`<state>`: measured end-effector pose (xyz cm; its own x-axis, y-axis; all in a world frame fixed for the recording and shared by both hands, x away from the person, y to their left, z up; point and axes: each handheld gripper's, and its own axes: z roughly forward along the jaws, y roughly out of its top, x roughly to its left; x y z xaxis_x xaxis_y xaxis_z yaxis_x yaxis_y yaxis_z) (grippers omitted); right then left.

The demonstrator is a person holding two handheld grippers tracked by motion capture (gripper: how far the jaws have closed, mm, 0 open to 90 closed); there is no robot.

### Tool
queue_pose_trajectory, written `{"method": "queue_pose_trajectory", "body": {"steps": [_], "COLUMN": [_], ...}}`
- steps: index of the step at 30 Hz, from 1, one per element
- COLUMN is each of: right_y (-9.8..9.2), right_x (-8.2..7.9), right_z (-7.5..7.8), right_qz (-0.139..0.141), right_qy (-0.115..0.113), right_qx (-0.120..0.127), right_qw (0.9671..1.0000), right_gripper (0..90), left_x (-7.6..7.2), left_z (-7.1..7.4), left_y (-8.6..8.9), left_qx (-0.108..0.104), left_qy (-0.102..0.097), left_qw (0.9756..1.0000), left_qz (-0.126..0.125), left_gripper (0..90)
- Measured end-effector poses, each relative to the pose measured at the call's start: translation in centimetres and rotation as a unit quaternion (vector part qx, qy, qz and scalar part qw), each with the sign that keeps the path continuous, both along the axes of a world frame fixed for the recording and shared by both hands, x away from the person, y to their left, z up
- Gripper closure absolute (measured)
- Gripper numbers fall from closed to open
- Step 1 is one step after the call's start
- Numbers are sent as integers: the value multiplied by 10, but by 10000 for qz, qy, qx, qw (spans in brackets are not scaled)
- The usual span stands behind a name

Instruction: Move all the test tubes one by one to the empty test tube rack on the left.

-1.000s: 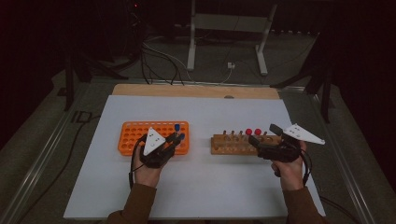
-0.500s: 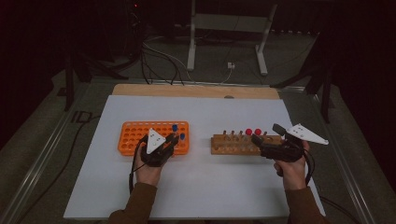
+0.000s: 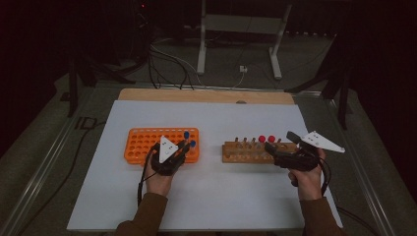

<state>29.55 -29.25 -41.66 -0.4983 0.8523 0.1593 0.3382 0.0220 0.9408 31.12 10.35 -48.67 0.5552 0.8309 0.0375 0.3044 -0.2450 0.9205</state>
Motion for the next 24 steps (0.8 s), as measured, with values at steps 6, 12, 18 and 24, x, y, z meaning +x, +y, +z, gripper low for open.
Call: {"method": "queue_pose_trajectory", "body": {"steps": [6,12,18,24], "right_y": [-3,-4,-6,-9], "right_x": [0,1,2,5], "right_z": [-1,-3,-3,-5], "right_qz": [-27,-39,-79,-122], "right_qy": [20,48,46,96], "right_qx": [19,22,-19,-17], "right_qw": [10000,10000,10000,9999], "right_gripper": [0,0,0,0], "left_x": [3,3,3,-1], "left_z": [-12,-15,-14,-10], "left_y": [1,2,3,6], "left_qx": [300,349,278,134], "left_qy": [407,558,595,627], "left_qw": [9987,9978,9978,9979], "left_qz": [-78,-76,-41,-64], "left_gripper": [780,781,764,616]}}
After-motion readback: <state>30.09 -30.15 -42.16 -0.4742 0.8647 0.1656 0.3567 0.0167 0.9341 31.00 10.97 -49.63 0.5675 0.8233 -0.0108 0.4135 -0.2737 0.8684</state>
